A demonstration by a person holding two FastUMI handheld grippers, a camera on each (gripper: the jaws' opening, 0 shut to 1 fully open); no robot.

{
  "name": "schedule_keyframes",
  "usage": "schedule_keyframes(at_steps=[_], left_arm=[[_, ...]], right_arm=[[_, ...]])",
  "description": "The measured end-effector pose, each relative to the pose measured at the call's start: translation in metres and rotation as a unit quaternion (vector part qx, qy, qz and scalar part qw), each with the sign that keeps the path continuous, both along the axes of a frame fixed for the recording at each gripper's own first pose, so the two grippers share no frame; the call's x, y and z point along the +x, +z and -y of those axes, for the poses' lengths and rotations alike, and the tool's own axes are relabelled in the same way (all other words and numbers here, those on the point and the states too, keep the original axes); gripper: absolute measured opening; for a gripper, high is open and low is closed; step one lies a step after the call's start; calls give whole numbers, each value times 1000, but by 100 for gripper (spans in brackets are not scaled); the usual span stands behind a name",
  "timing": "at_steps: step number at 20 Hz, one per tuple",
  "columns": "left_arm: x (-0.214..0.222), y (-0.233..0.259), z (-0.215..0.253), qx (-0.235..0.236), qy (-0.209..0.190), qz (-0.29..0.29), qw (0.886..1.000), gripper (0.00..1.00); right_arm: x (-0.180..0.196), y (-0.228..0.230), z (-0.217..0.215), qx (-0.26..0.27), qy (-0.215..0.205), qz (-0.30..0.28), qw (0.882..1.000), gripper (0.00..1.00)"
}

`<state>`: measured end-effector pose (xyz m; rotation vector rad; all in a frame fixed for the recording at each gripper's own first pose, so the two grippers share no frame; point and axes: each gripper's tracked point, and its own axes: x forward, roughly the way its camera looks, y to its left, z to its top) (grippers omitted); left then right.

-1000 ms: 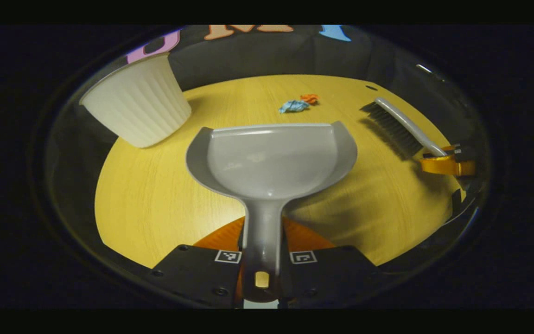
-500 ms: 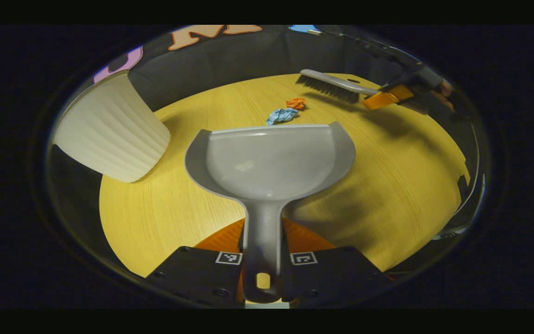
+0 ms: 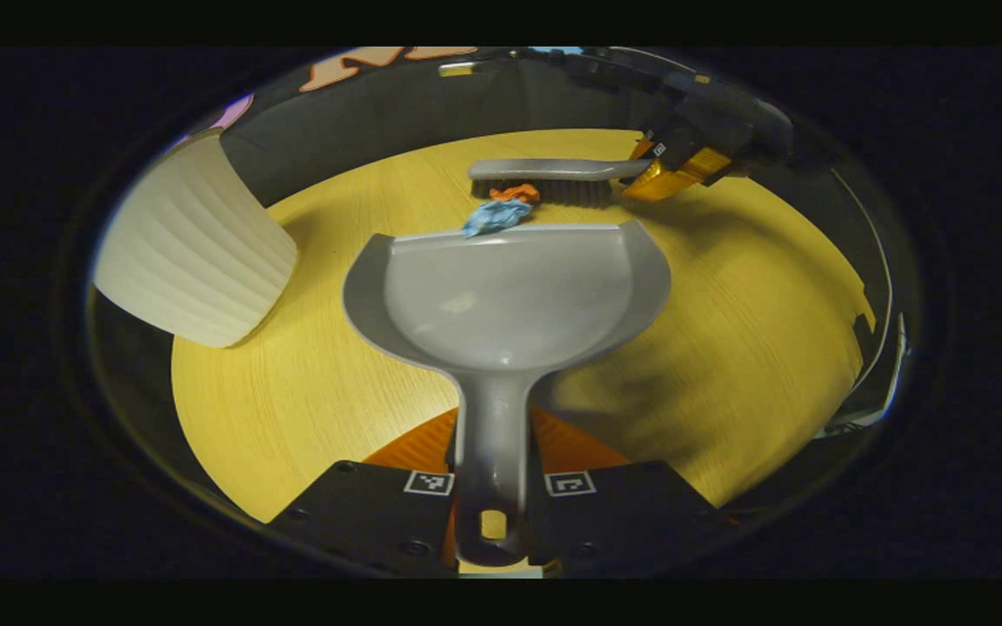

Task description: Pick up the small broom and dustpan from the desktop, sweep the trash into the dustpan with the broom, and then empty the trash into the garbage bin.

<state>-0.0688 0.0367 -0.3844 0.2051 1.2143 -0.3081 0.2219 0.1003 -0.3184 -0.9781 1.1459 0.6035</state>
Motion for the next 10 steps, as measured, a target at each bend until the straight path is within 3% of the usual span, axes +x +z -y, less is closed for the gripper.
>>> schedule_keyframes(at_steps=[2,5,7,10], left_arm=[[0,0,-1,1,-4,1,1000,24],[3,1,1,0,-3,12,1000,25],[7,2,2,-7,12,30,999,24],[18,7,5,-5,35,81,996,23]], right_arm=[[-12,2,-17,28,62,-28,997,19],[-7,14,-30,81,68,-80,991,19],[1,27,-34,150,21,-61,987,19],[14,60,-19,285,-96,-10,954,19]])
